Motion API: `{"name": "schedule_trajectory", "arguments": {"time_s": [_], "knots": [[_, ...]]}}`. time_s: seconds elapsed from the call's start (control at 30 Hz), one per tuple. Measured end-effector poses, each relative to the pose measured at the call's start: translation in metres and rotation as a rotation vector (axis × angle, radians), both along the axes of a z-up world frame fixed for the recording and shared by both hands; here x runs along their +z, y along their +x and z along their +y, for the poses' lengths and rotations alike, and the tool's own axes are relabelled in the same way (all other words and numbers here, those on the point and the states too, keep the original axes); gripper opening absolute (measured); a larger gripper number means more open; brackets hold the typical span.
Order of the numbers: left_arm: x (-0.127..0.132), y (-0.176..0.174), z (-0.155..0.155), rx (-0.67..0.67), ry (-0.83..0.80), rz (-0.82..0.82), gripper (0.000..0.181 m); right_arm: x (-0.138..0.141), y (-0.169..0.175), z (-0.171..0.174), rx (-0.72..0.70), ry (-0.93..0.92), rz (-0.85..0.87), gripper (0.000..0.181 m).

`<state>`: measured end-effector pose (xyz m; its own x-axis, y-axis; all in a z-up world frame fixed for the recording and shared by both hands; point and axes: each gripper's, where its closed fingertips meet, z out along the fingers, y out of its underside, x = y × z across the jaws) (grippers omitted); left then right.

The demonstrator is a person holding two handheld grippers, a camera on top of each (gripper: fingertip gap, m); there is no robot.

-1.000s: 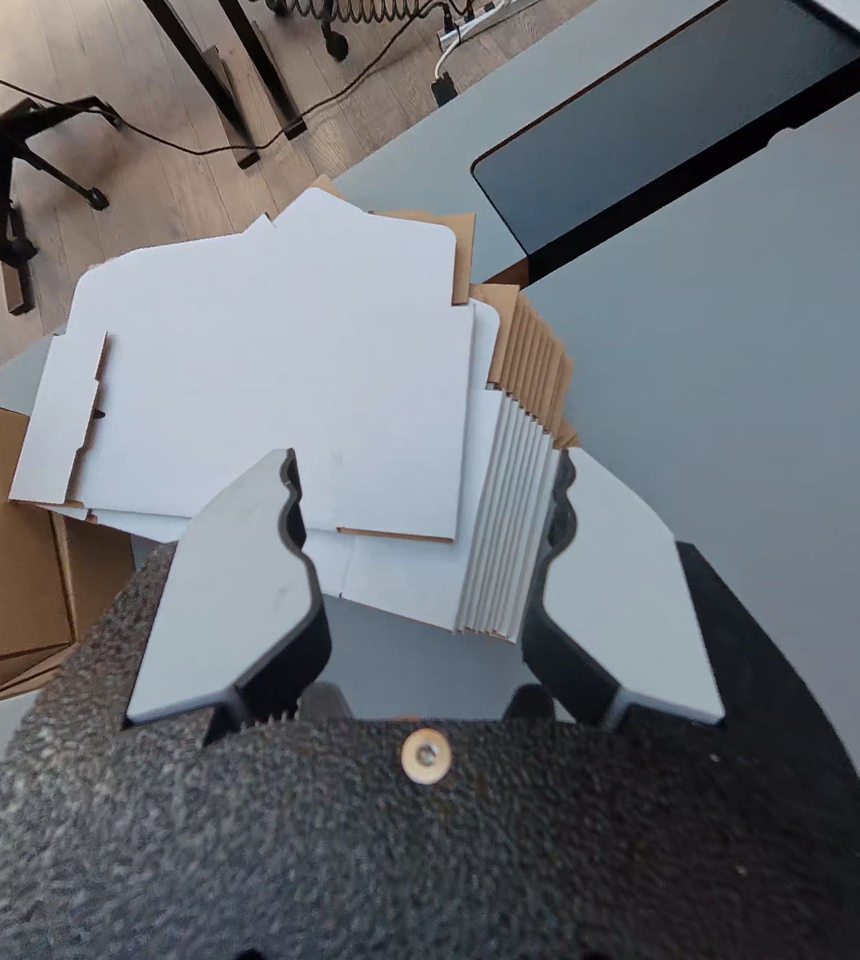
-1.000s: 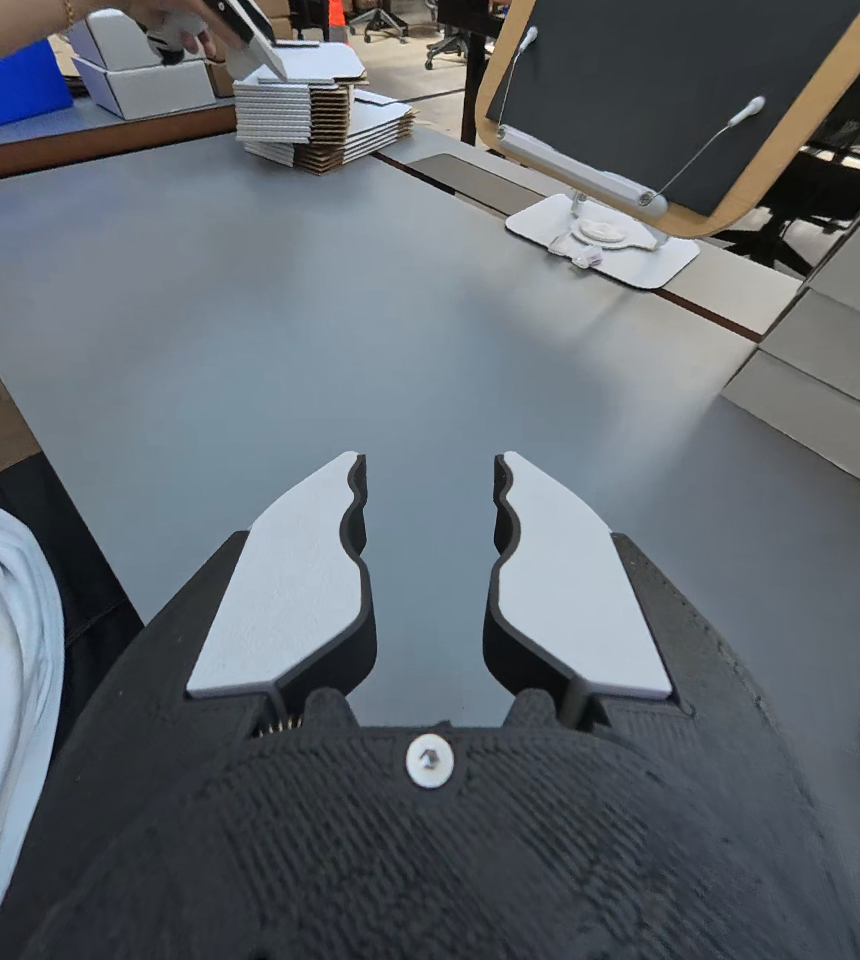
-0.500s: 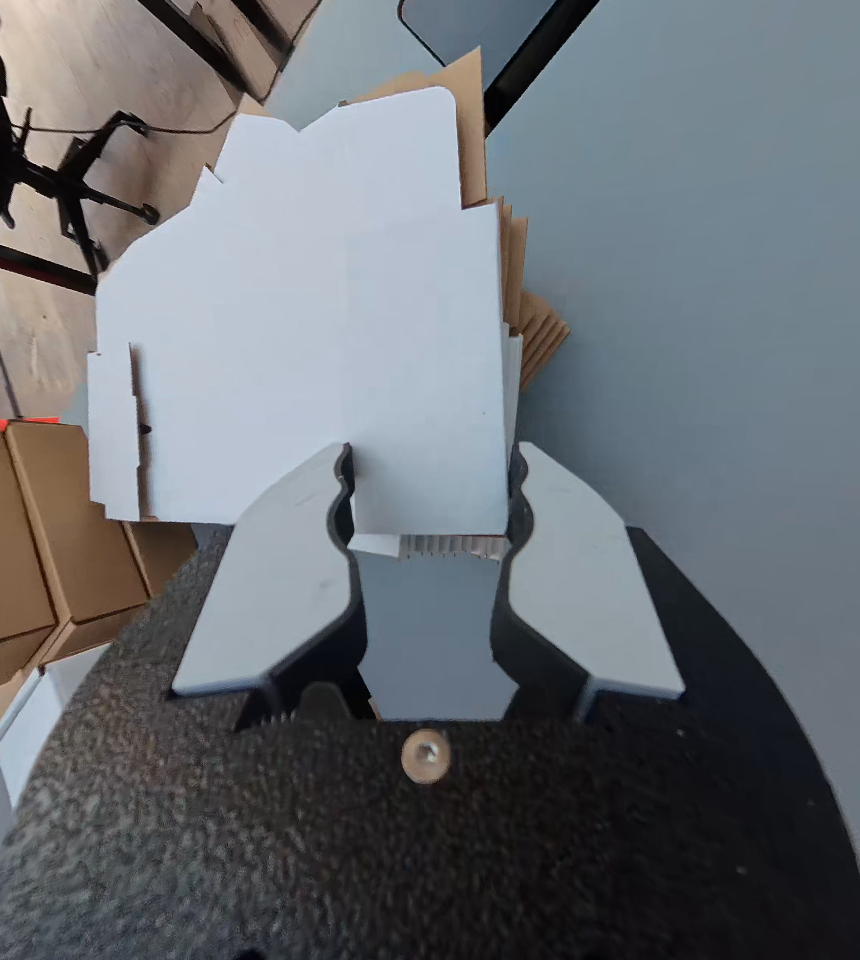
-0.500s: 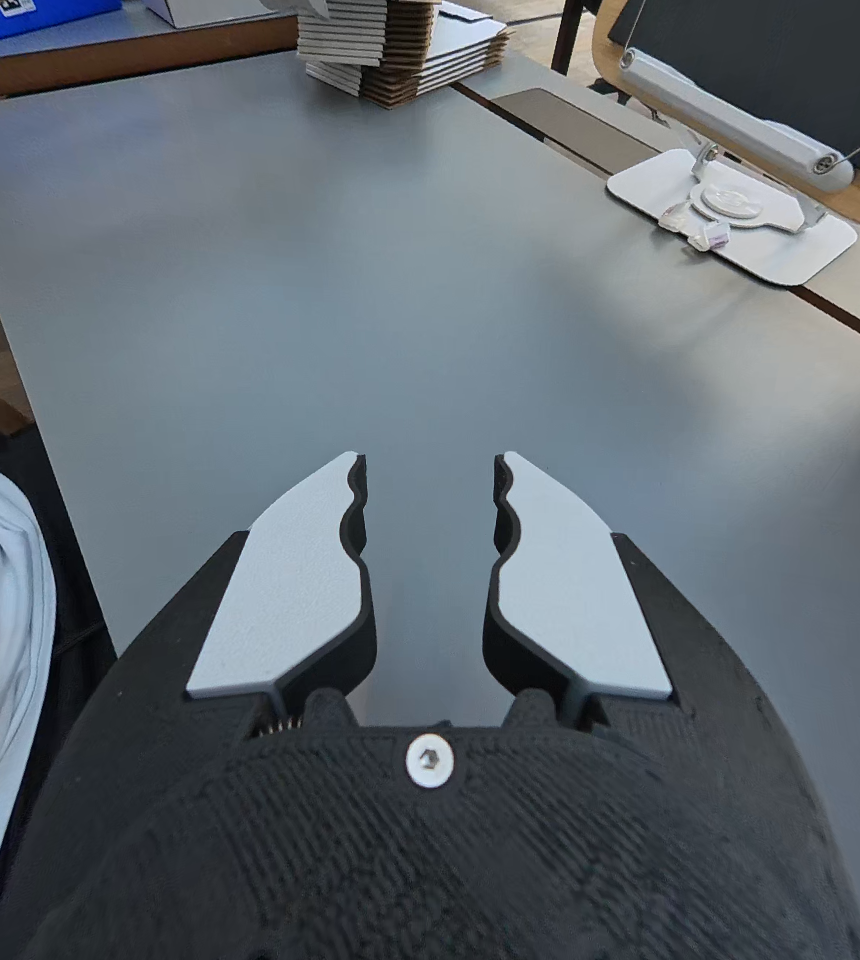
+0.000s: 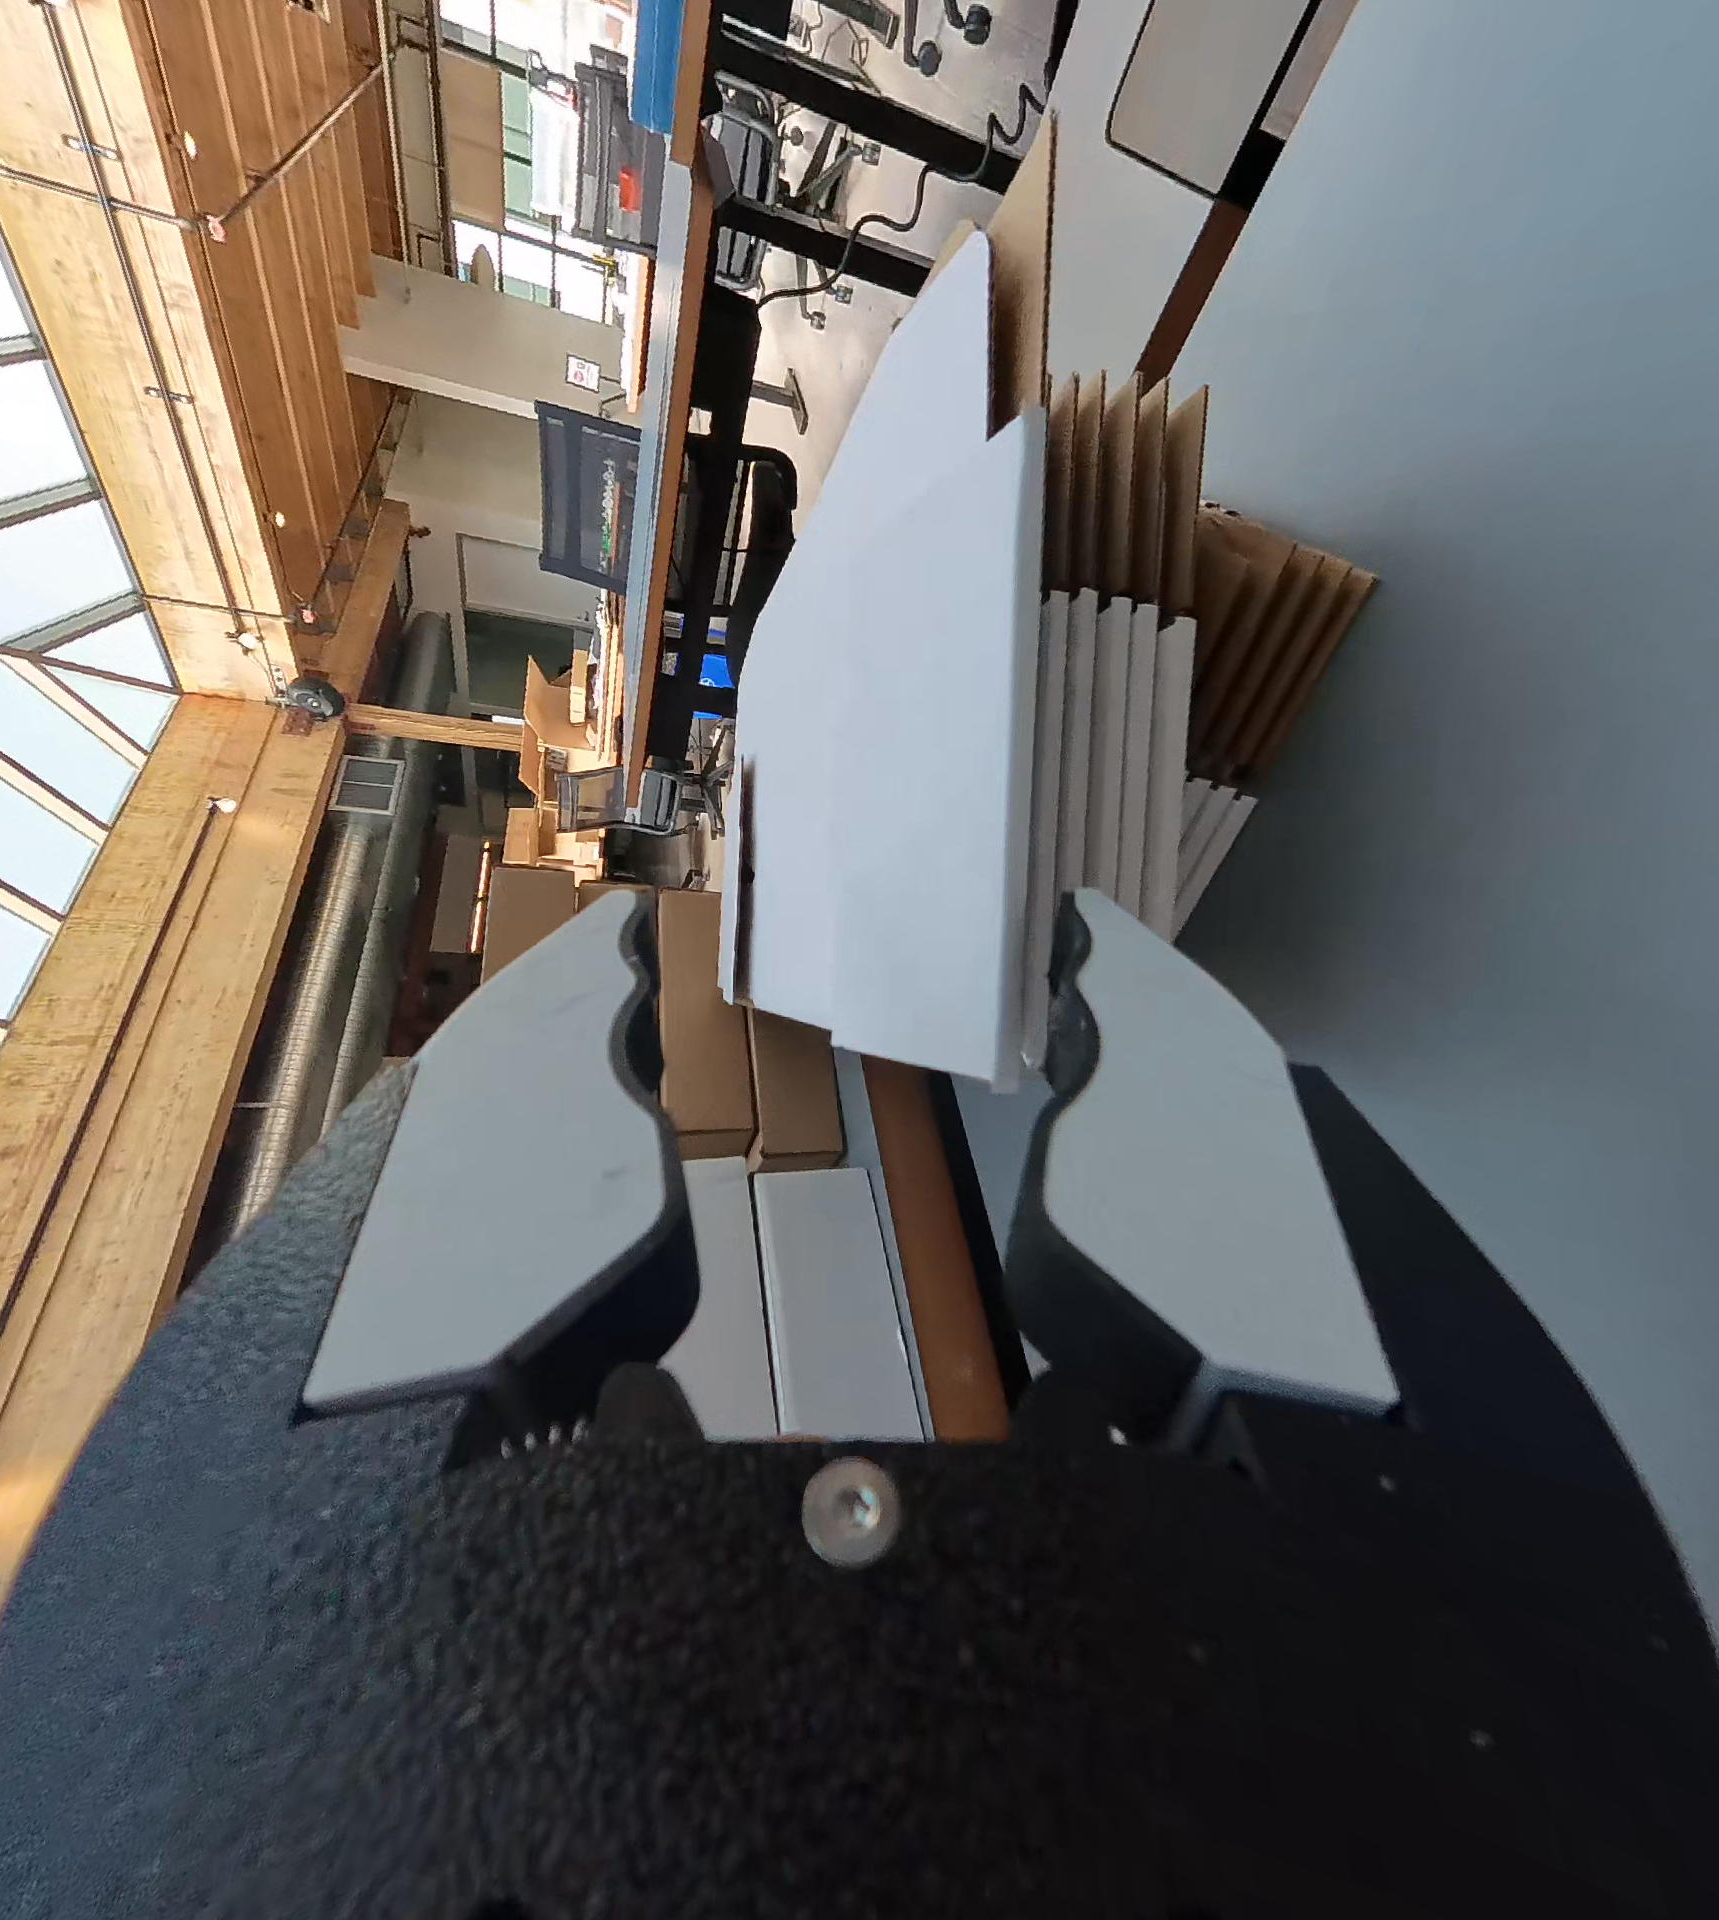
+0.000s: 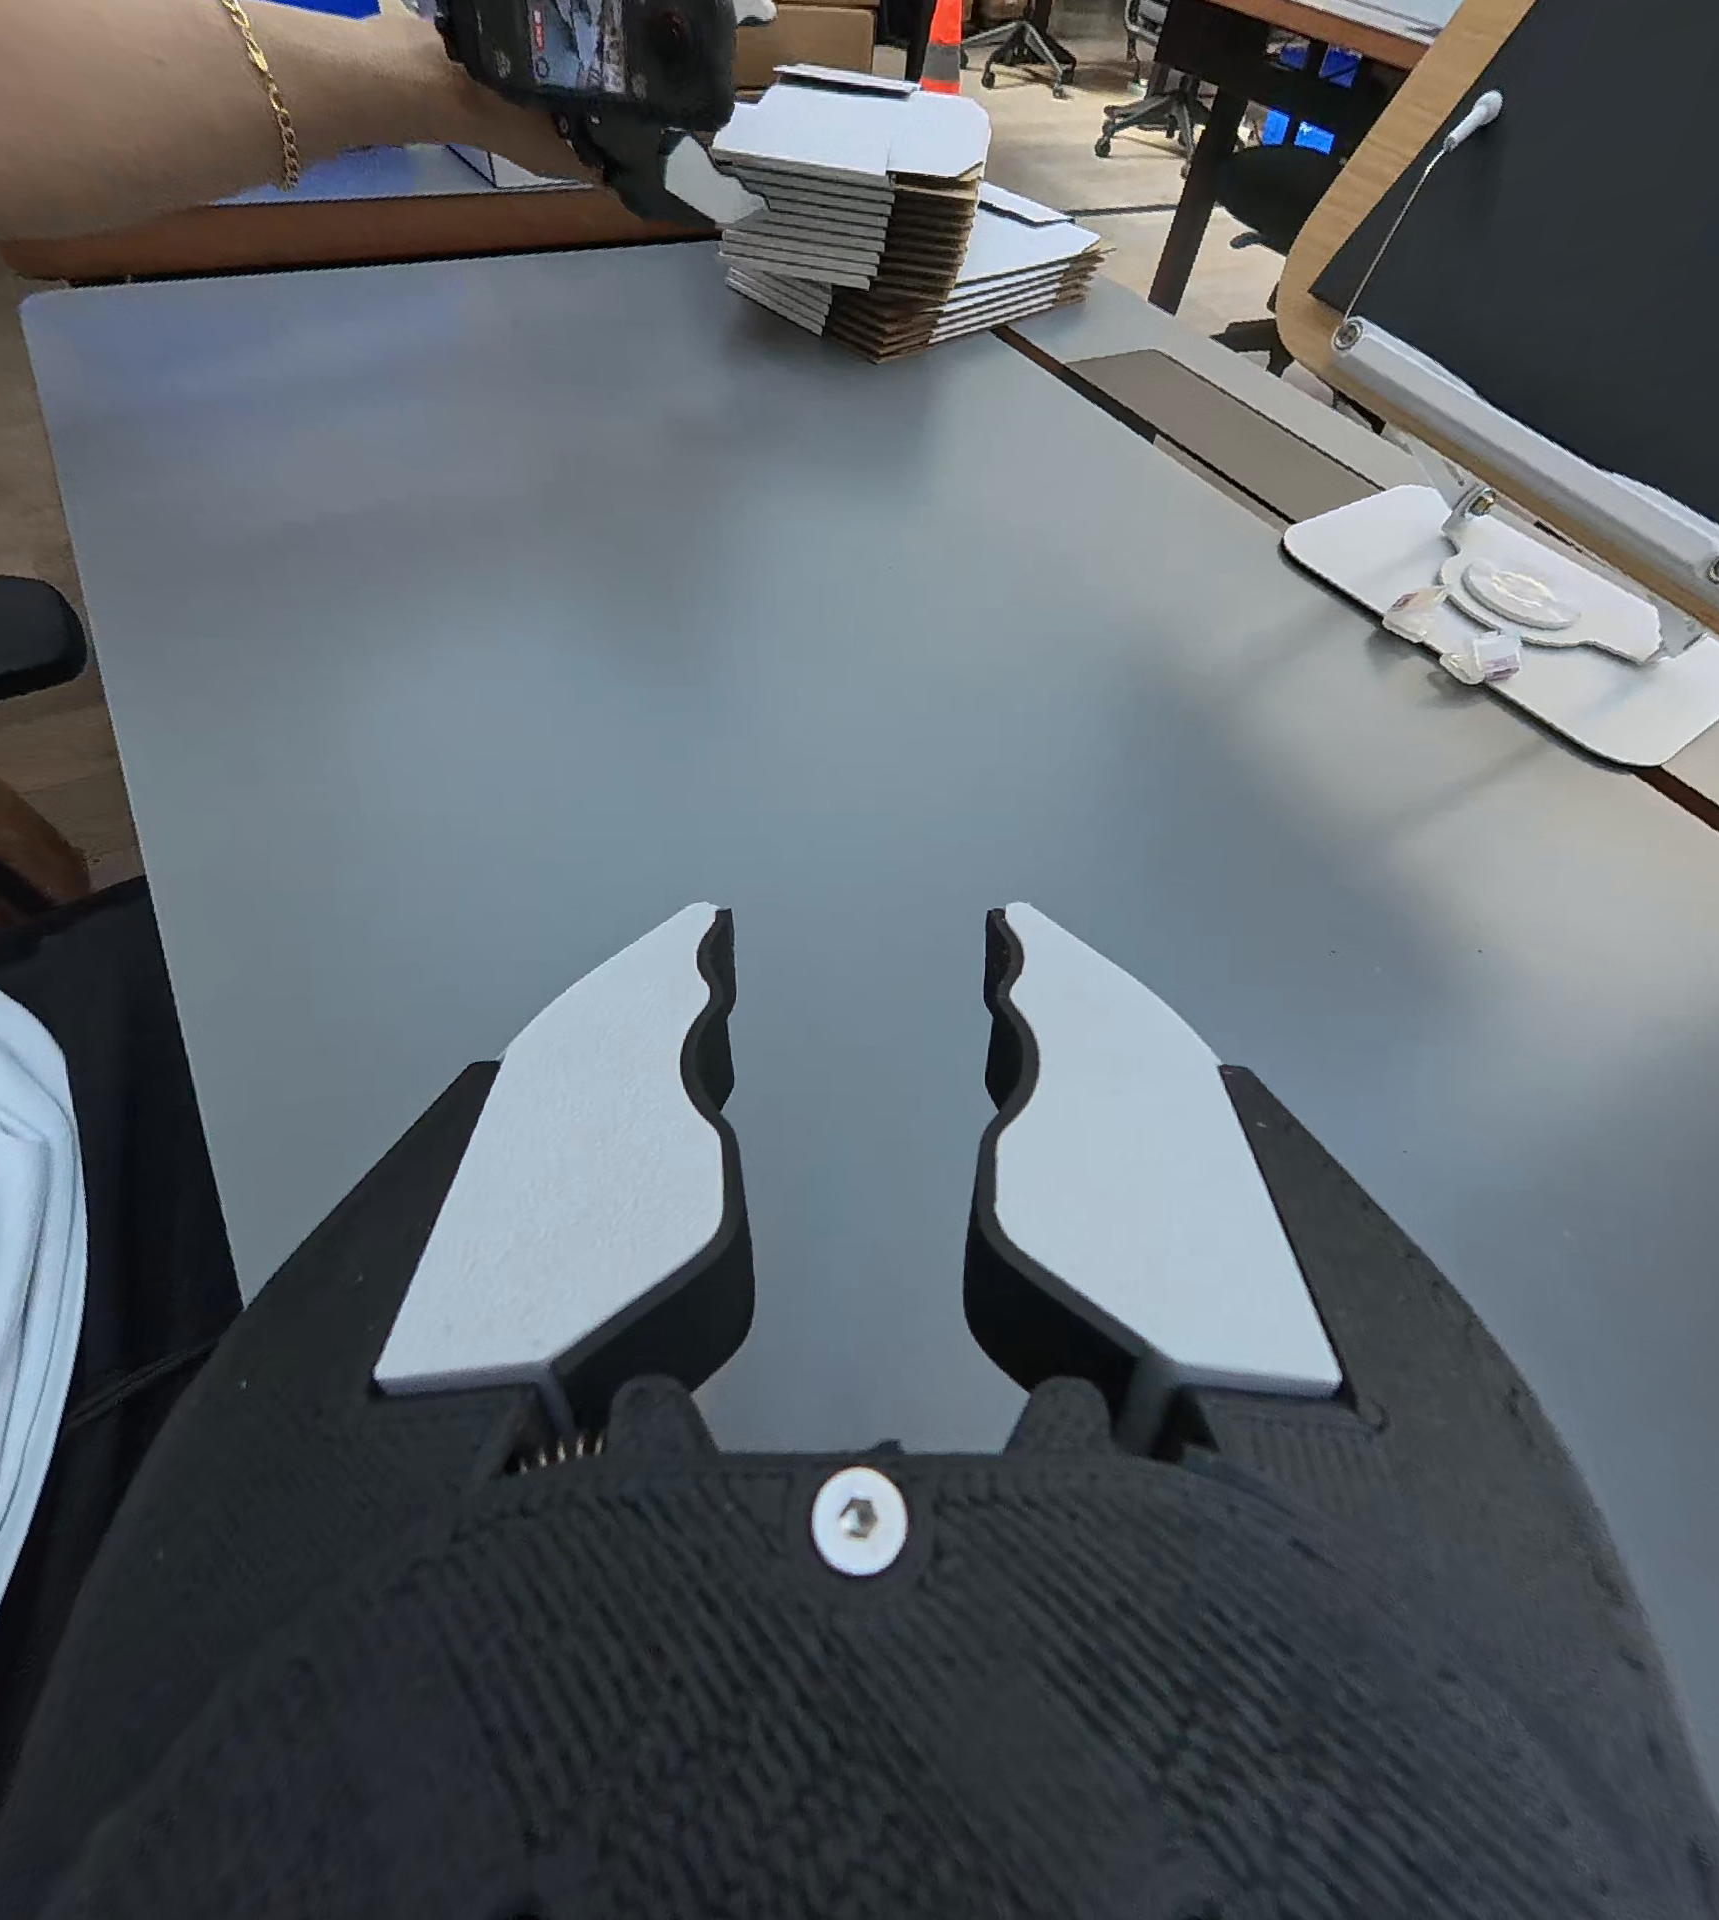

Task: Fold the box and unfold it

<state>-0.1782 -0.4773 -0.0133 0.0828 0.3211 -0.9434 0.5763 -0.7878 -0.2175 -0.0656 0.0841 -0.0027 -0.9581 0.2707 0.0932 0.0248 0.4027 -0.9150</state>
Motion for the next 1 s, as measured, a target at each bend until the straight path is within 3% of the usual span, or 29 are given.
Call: {"name": "schedule_trajectory", "arguments": {"time_s": [0.17,0.37,0.47,0.53,0.6,0.67,0.83,0.9,1.0], "knots": [[-0.003,-0.007,-0.003,-0.027,-0.184,0.006,0.010,-0.003,-0.005,0.006,-0.026,-0.008,-0.032,0.046],[0.023,0.007,0.024,-0.053,-0.382,0.131,0.006,-0.007,-0.023,0.007,-0.066,-0.034,-0.065,0.045],[0.053,0.021,0.078,-0.146,-0.439,0.230,0.005,-0.001,-0.037,-0.001,-0.085,-0.086,-0.062,0.037],[0.064,0.032,0.130,-0.277,-0.398,0.252,0.005,0.005,-0.047,-0.008,-0.084,-0.112,-0.013,0.020],[0.065,0.045,0.187,-0.428,-0.336,0.235,0.005,0.009,-0.054,-0.017,-0.067,-0.120,0.016,0.000],[0.062,0.062,0.240,-0.553,-0.266,0.233,0.005,0.009,-0.060,-0.028,-0.059,-0.121,0.006,0.000],[0.027,0.111,0.345,-0.815,-0.209,0.210,0.005,0.006,-0.072,-0.046,-0.064,-0.053,0.100,0.000],[0.004,0.129,0.374,-0.888,-0.212,0.170,0.005,0.001,-0.068,-0.054,-0.015,0.003,0.153,0.000],[-0.029,0.151,0.403,-0.973,-0.163,0.095,0.006,-0.028,-0.066,-0.067,0.069,0.170,0.220,0.000]]}}
